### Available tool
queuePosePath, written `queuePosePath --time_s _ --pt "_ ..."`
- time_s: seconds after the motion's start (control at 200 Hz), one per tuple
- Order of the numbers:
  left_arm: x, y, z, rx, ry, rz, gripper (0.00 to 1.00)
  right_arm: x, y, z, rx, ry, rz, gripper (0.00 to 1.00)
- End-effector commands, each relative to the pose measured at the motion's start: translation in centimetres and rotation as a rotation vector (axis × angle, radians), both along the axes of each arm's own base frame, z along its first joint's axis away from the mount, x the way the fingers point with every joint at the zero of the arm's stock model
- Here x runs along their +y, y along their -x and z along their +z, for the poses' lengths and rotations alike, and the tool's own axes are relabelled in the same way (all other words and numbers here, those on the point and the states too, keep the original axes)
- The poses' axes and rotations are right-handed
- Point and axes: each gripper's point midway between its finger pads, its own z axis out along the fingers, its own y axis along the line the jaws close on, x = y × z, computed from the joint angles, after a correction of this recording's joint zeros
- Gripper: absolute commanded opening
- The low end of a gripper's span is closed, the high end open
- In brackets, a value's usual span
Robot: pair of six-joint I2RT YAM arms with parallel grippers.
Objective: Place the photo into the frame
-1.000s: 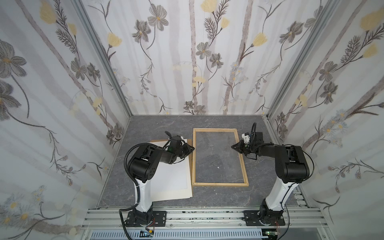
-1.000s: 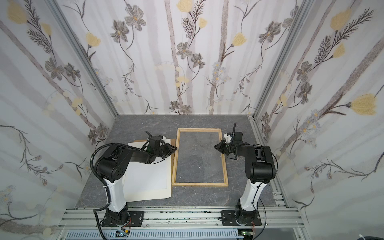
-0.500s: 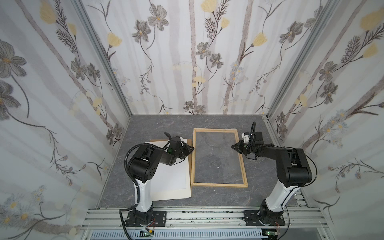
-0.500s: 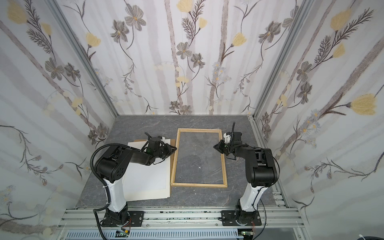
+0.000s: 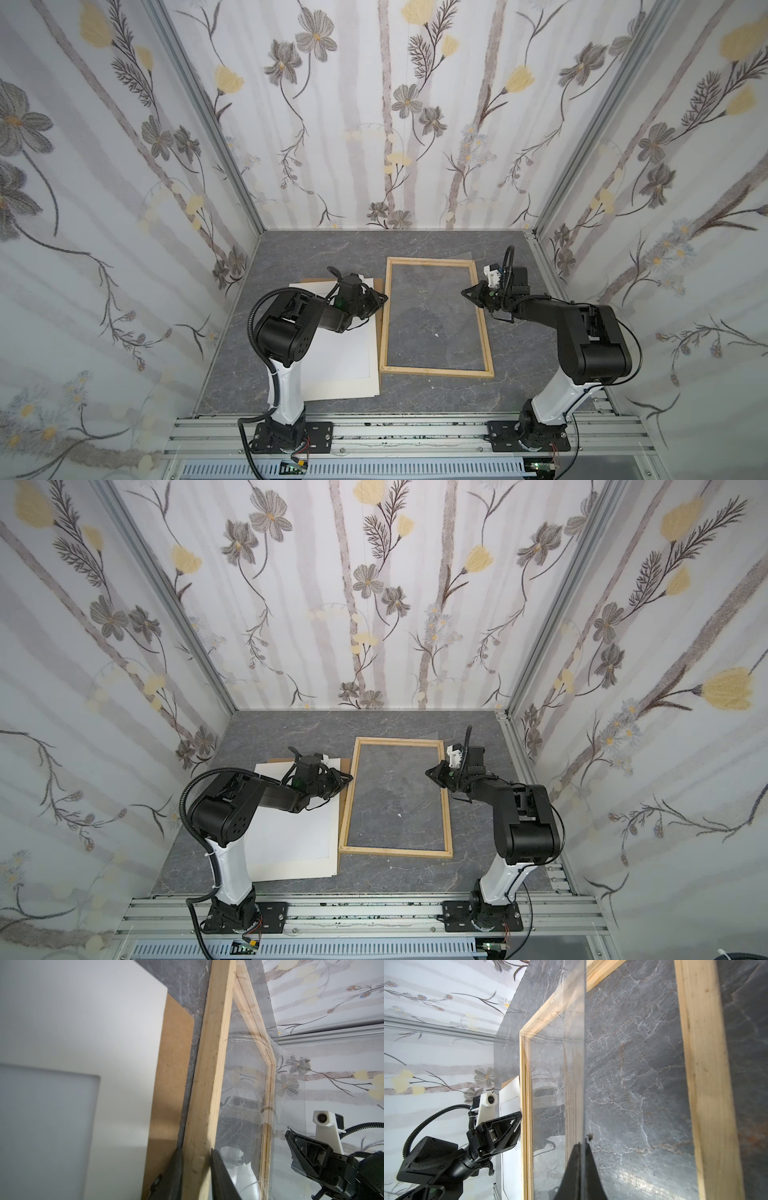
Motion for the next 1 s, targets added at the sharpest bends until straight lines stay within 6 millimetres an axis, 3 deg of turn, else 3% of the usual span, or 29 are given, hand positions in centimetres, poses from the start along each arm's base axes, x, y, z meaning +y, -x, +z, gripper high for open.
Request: queuePosePath --time_s 0.0,0.535,0.555,0.649,0.699,0.994 --pt "-0.2 1.7 -1.5 0.087 -0.009 -0.022 0.23 1.7 1.6 0.7 0.034 -0.084 0.062 0.0" --pt "0.0 1.8 -1.6 0.09 -0.012 -0.005 0.23 2.5 1.8 4.5 -0.071 -0.147 0.074 0.0" --pt "0.0 1.8 -1.6 0.09 -0.012 -0.006 0.23 2.5 2.6 3.7 -0.05 -0.149 0.075 0.0" --pt "0.0 1.8 -1.6 0.09 -0.012 0.0 0.23 2.8 2.7 3.7 -0.054 -0.162 0.082 0.0" --pt "0.1 1.7 -1.6 0.091 -0.013 0.002 0.23 2.9 2.9 5.2 -0.098 -0.173 0.088 0.0" --pt "0.2 1.8 -1.7 0.092 -0.014 0.009 0.23 3.4 3.3 6.6 -0.145 -0.207 0.095 0.0"
